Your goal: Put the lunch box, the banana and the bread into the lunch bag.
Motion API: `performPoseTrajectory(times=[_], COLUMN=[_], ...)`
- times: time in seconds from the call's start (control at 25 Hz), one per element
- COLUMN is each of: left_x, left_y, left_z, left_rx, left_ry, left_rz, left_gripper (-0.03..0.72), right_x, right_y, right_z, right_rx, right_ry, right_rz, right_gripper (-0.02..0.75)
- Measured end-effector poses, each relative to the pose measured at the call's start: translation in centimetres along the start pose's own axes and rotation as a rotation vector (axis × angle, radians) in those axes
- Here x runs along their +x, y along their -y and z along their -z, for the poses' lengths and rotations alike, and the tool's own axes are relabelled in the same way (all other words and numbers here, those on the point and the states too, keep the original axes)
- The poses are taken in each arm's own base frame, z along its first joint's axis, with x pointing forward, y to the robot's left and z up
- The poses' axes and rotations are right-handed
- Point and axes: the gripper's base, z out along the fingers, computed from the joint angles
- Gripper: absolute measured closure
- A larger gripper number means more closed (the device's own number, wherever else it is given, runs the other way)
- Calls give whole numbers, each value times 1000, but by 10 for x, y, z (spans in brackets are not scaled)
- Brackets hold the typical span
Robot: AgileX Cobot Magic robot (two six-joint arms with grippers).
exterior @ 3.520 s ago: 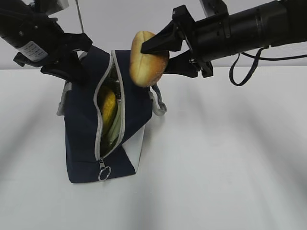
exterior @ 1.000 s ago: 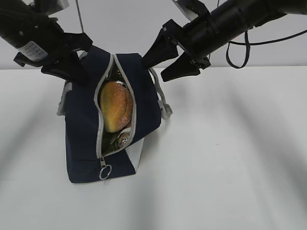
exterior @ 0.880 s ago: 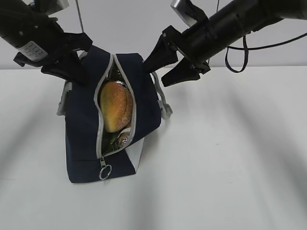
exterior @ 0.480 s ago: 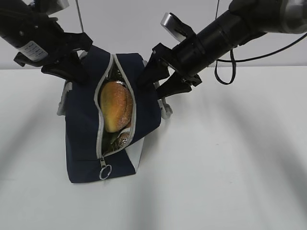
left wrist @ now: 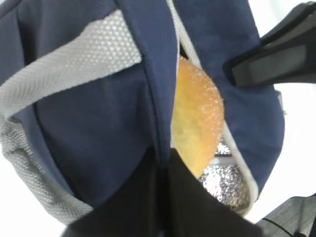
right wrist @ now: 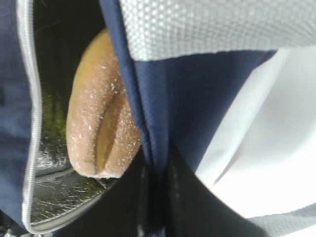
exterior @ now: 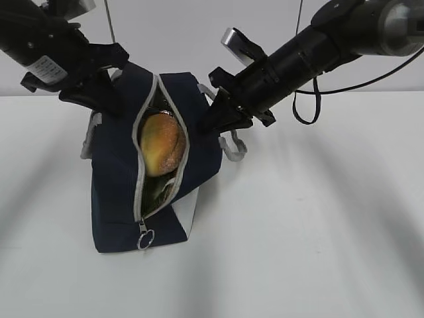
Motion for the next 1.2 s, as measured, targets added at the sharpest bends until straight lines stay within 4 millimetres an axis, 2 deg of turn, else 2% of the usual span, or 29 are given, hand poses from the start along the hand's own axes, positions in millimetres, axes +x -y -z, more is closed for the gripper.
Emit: performPoseTrajectory(times=[0.08,0.28,0.8,1.04,1.2], left_x=[-1,-2,-1,-10,-22], left_y=[2,9,62,74,76], left_z=[0,-1,-17,-14,-16], left_rx=[22,91,181,195,202], left_ry=[6,21,65,115,139], left_rz=[7,29,-49,-77,-84], left_gripper=[691,691,691,691,691], right_x=[-1,-3,7,14,15], right_y=[-2,-12,-54,-70,-73], right_z=[1,10,80,105,110], right_rx=[-13,-17,249,365,386], right_ry=[-1,12,15,27,35], right_rz=[-4,-33,45,76,69], right_gripper=[734,742,743,743,743])
